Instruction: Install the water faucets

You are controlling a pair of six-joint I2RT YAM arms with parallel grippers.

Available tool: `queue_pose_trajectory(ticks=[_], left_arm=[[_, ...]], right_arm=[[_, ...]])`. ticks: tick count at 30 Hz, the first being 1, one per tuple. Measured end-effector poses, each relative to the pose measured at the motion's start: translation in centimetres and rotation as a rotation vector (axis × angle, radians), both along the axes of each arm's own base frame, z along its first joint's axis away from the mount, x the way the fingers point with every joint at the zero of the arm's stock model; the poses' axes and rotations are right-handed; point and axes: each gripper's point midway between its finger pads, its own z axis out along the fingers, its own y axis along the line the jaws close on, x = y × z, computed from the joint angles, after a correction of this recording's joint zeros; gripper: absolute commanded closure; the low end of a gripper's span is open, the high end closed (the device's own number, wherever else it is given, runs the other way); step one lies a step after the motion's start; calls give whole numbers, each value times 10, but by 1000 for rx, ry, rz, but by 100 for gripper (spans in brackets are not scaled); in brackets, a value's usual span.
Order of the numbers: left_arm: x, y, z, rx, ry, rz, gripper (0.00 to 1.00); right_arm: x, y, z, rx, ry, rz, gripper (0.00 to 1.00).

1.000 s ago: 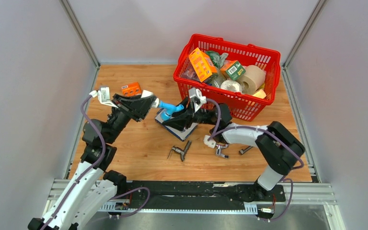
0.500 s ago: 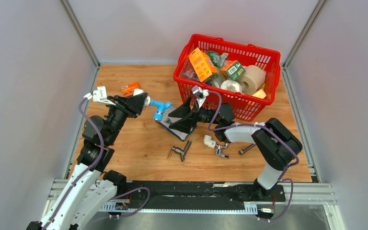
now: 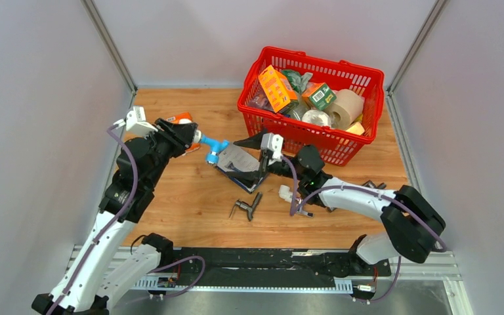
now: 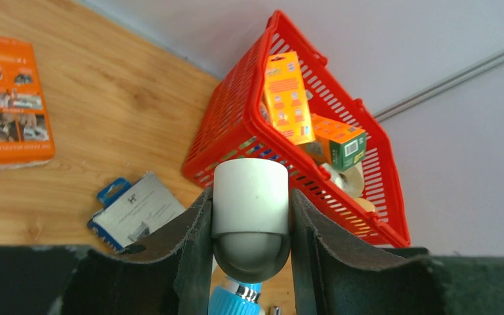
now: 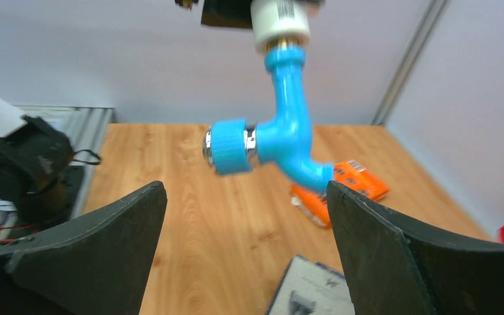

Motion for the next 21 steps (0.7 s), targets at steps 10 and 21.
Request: queue_pose_trajectory(ticks=[10, 21], left_arm=[[3, -7, -25, -14, 126, -10, 100], [-1, -14, -16, -70, 128, -46, 100]], right_arm=[[-17, 23, 15, -101, -488, -270, 0], [-7, 44, -27, -302, -833, -468, 4]])
